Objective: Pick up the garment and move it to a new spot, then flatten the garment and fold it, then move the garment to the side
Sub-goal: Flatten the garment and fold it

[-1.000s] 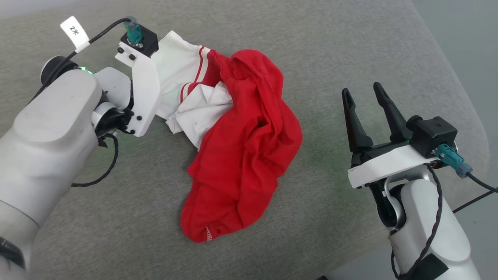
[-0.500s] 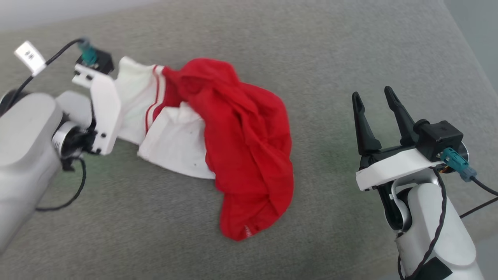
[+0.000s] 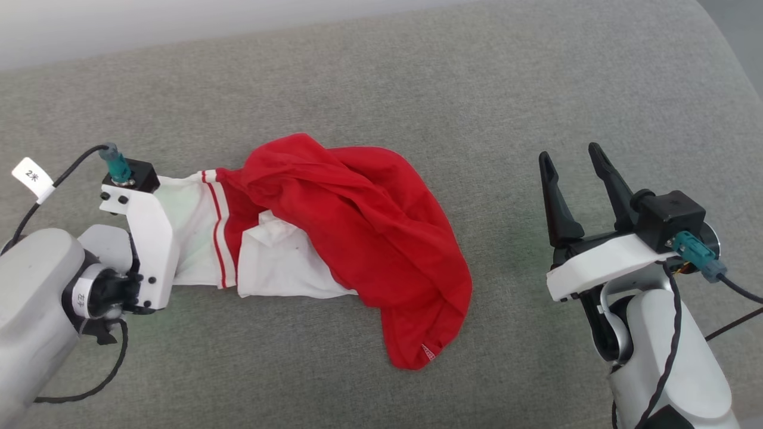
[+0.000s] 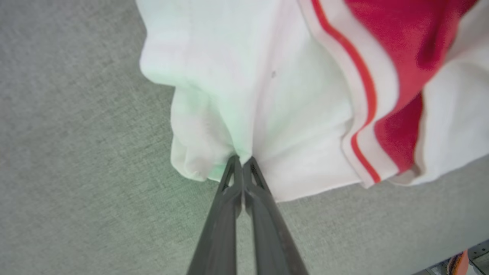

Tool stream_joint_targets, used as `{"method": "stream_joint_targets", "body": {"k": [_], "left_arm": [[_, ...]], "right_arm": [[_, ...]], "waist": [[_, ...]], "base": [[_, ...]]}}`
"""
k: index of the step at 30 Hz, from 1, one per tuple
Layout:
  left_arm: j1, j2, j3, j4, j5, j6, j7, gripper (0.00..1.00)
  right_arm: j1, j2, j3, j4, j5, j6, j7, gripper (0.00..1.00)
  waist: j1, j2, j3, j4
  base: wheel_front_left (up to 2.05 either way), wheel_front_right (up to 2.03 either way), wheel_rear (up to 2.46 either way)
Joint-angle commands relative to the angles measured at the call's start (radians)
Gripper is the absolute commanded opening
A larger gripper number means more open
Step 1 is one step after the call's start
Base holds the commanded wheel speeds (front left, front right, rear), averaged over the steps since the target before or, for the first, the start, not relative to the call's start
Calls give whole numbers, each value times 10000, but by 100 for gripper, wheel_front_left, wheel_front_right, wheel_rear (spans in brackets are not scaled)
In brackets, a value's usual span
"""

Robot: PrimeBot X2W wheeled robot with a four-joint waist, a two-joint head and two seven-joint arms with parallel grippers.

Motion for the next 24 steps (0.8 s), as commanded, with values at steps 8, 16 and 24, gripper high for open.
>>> {"method": "stream_joint_targets", "body": {"k": [8,16,24], "left_arm": [[-199,352,310,-1086,164,523,-220,100],[-685,304,284,-522,411,766,-44,100],[-710,-438,223,1272,395,355,-558,100]], "right_arm": [[208,4,4,-212,-109,-3,201,100],[108,4,28,-463,-13,-3,318,100],[-62,4,5,-604,-57,-3,350,100]], "waist": [[0,0,-234,239],[0,0,-29,259],[0,0,362,180]], "base": [[0,0,0],[0,0,0],[0,0,0]]}}
